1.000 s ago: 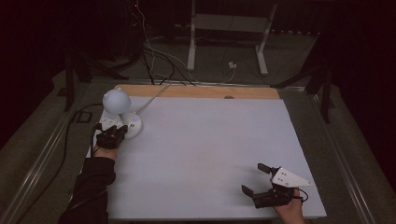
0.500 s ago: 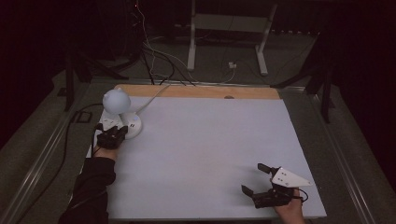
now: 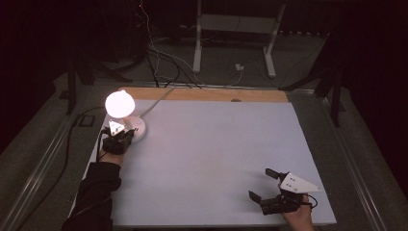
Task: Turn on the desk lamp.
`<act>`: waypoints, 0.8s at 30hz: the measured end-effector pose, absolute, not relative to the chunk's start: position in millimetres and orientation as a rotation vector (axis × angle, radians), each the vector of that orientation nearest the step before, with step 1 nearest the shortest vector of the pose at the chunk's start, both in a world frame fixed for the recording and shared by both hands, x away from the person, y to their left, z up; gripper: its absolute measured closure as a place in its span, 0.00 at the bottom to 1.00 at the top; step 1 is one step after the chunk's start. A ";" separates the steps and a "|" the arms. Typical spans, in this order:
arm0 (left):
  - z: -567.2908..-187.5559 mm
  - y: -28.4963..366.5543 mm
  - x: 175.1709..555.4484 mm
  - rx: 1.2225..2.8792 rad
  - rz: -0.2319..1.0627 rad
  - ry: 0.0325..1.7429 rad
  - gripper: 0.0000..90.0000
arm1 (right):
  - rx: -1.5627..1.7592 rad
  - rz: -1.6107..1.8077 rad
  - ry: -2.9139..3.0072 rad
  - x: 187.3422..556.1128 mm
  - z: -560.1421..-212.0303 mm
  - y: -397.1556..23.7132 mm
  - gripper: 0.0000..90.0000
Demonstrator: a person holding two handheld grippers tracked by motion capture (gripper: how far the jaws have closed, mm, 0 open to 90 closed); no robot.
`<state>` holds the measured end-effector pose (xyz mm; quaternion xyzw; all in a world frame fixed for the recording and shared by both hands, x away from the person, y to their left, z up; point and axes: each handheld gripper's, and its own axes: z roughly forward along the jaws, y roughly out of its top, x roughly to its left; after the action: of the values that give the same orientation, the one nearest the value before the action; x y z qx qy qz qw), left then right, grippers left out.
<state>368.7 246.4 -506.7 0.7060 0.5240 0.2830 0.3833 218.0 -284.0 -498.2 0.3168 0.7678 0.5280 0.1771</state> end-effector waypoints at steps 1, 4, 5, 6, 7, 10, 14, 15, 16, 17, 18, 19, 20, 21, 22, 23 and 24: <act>-506.7 246.4 368.7 1.800 0.721 1.336 1.00 | 0.897 1.494 2.173 218.1 -498.2 -284.3 0.00; -497.7 244.7 363.5 1.784 0.707 1.317 0.97 | 0.895 1.495 2.170 217.9 -497.9 -284.7 0.00; -497.7 244.7 363.5 1.784 0.707 1.317 0.97 | 0.894 1.495 2.169 217.7 -497.8 -284.7 0.00; -496.0 244.7 362.5 1.783 0.699 1.314 0.97 | 0.895 1.494 2.170 217.7 -497.7 -284.6 0.00; -493.4 244.2 360.2 1.775 0.695 1.316 0.97 | 0.896 1.493 2.171 217.6 -497.7 -284.4 0.00; -491.0 243.5 358.0 1.767 0.691 1.322 0.90 | 0.892 1.493 2.173 217.6 -497.8 -284.0 0.00; -485.8 243.9 353.6 1.741 0.693 1.332 0.84 | 0.896 1.494 2.172 217.7 -497.9 -284.2 0.00; -484.4 244.2 352.5 1.735 0.691 1.334 0.84 | 0.895 1.493 2.171 217.9 -498.0 -284.4 0.00; -482.9 244.5 351.4 1.728 0.689 1.340 0.79 | 0.895 1.494 2.171 217.8 -498.0 -284.4 0.00; -481.3 244.7 350.3 1.724 0.687 1.346 0.79 | 0.895 1.494 2.171 217.8 -498.0 -284.4 0.00; -479.9 245.1 349.1 1.717 0.685 1.344 0.74 | 0.895 1.494 2.171 217.8 -498.0 -284.3 0.00; -478.5 244.9 347.8 1.710 0.687 1.344 0.74 | 0.895 1.494 2.171 217.8 -498.0 -284.3 0.00; -477.1 244.7 346.8 1.711 0.685 1.345 0.65 | 0.896 1.494 2.172 217.8 -497.9 -284.2 0.00; -475.9 244.4 345.6 1.713 0.688 1.345 0.65 | 0.896 1.494 2.172 217.8 -497.9 -284.2 0.00; -474.9 243.8 344.3 1.710 0.705 1.350 0.59 | 0.895 1.494 2.172 218.0 -497.9 -284.1 0.00; -474.1 243.5 343.1 1.713 0.709 1.351 0.50 | 0.893 1.493 2.173 218.4 -497.9 -283.7 0.00; -473.5 243.4 342.1 1.713 0.708 1.354 0.50 | 0.893 1.493 2.173 218.4 -497.9 -283.7 0.00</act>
<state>342.1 243.4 -473.5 0.6805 0.5378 0.2811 0.4107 218.4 -283.7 -497.9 0.3157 0.7682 0.5277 0.1780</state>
